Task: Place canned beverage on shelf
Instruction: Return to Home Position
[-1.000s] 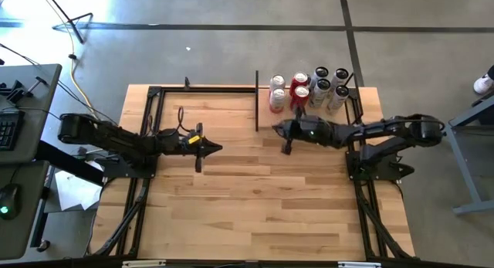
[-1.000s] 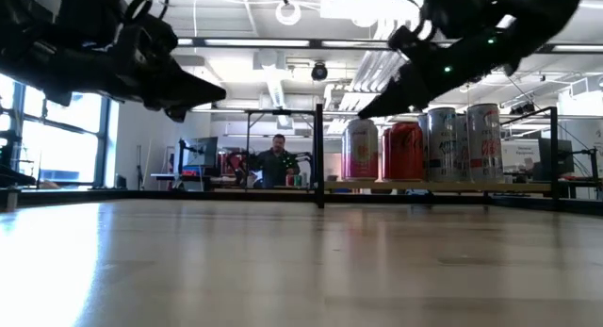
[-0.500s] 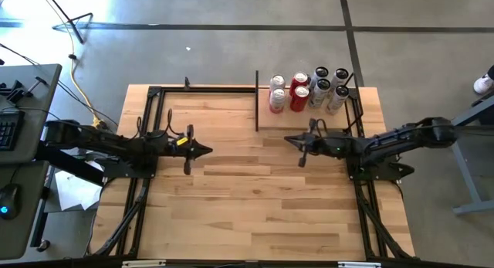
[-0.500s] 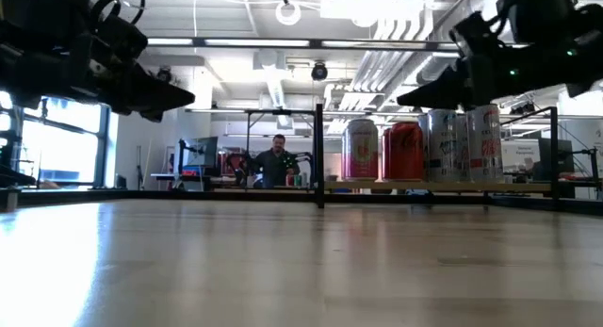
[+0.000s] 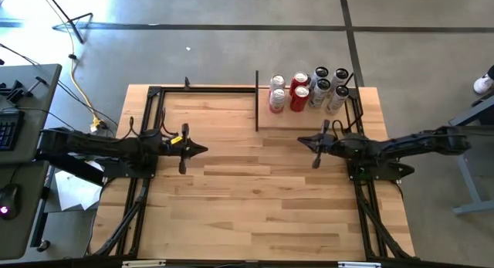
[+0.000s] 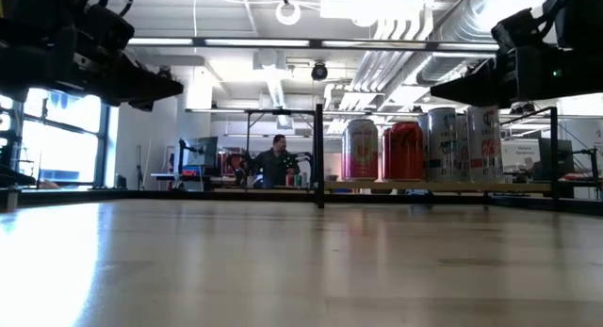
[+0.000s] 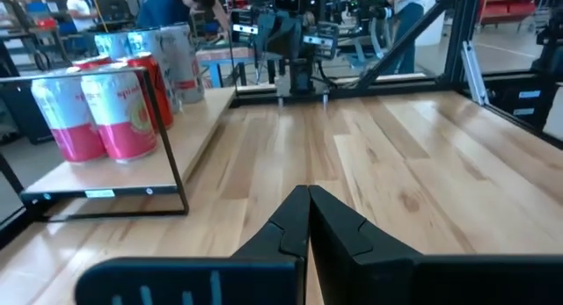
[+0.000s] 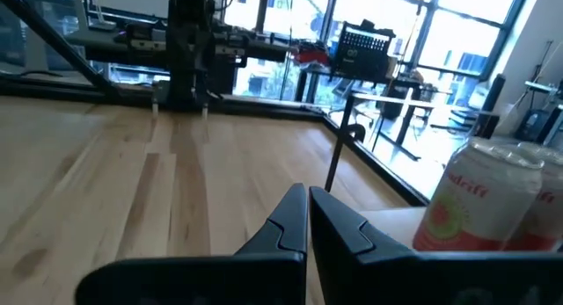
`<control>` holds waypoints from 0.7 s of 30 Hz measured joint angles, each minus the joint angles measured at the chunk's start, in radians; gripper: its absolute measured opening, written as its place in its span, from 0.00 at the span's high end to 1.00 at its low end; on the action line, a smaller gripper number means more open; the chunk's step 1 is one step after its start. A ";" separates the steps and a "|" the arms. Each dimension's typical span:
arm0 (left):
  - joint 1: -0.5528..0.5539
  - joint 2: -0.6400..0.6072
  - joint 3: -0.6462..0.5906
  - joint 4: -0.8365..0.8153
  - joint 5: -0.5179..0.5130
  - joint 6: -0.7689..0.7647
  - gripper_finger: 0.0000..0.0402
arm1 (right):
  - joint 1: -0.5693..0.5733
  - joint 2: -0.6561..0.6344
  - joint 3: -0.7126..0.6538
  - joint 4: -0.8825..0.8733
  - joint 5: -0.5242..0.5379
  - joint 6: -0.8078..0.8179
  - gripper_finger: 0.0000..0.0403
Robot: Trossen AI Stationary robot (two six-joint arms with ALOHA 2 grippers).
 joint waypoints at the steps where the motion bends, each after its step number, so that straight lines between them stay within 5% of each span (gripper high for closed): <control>1: 0.000 -0.022 0.000 -0.026 -0.001 0.001 1.00 | 0.000 -0.019 0.000 -0.015 0.000 -0.005 1.00; 11: 0.001 -0.321 0.000 -0.285 -0.008 0.005 1.00 | -0.027 -0.242 0.000 -0.256 0.034 -0.008 1.00; 21: 0.004 -0.666 0.003 -0.554 -0.064 0.021 1.00 | -0.127 -0.558 0.000 -0.459 -0.101 -0.015 1.00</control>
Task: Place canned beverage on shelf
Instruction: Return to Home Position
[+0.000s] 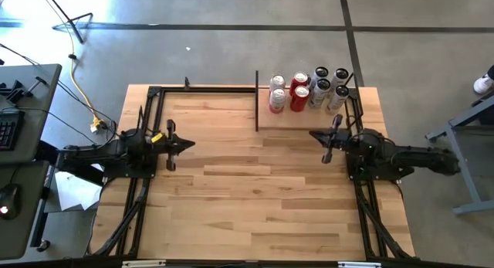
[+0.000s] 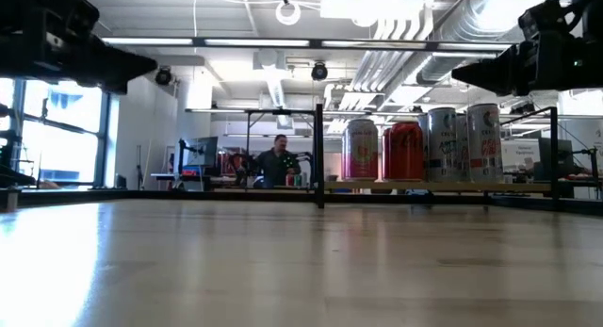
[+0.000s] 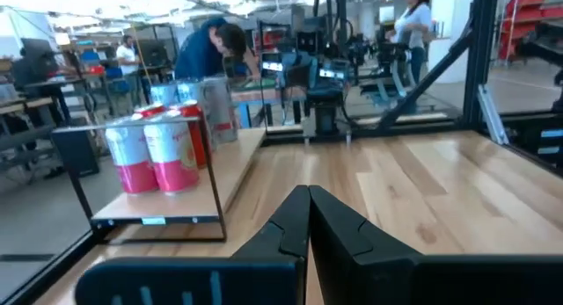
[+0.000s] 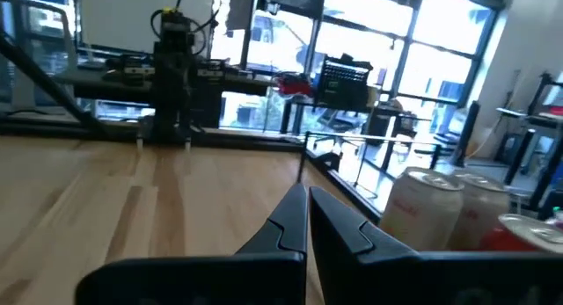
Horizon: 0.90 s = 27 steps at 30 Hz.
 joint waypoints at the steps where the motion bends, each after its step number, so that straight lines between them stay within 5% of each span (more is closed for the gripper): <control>1: 0.003 0.003 0.004 0.001 -0.001 0.004 1.00 | -0.015 -0.032 0.000 -0.026 -0.007 0.001 1.00; 6: 0.018 0.018 0.004 -0.026 -0.002 -0.003 1.00 | -0.083 -0.184 0.000 -0.177 -0.071 0.035 1.00; 27: 0.114 0.011 0.004 -0.020 -0.009 -0.162 1.00 | -0.247 -0.176 0.000 -0.223 -0.055 0.220 1.00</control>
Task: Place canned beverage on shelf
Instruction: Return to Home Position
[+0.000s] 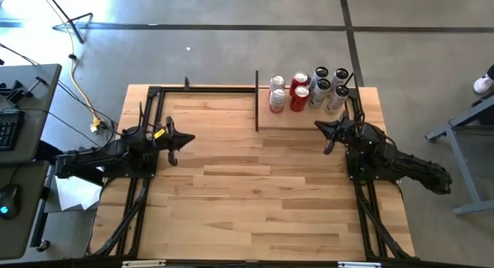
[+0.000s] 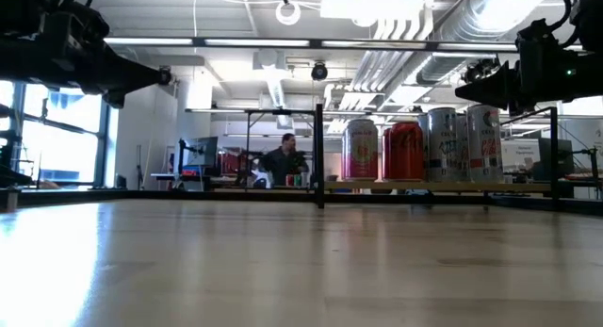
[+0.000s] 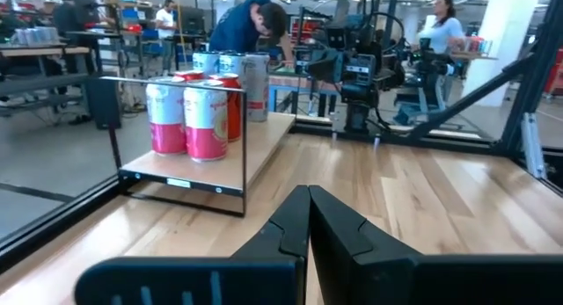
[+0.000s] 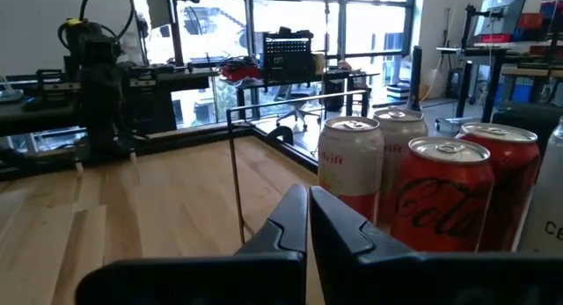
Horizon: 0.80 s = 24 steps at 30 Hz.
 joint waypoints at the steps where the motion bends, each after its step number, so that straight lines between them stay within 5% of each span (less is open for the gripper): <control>1: 0.000 0.002 0.000 0.001 0.007 0.000 1.00 | 0.000 0.000 0.000 0.000 0.000 0.000 1.00; 24: -0.001 0.001 0.000 0.001 0.011 0.002 0.99 | 0.001 0.000 0.000 0.000 0.001 0.000 1.00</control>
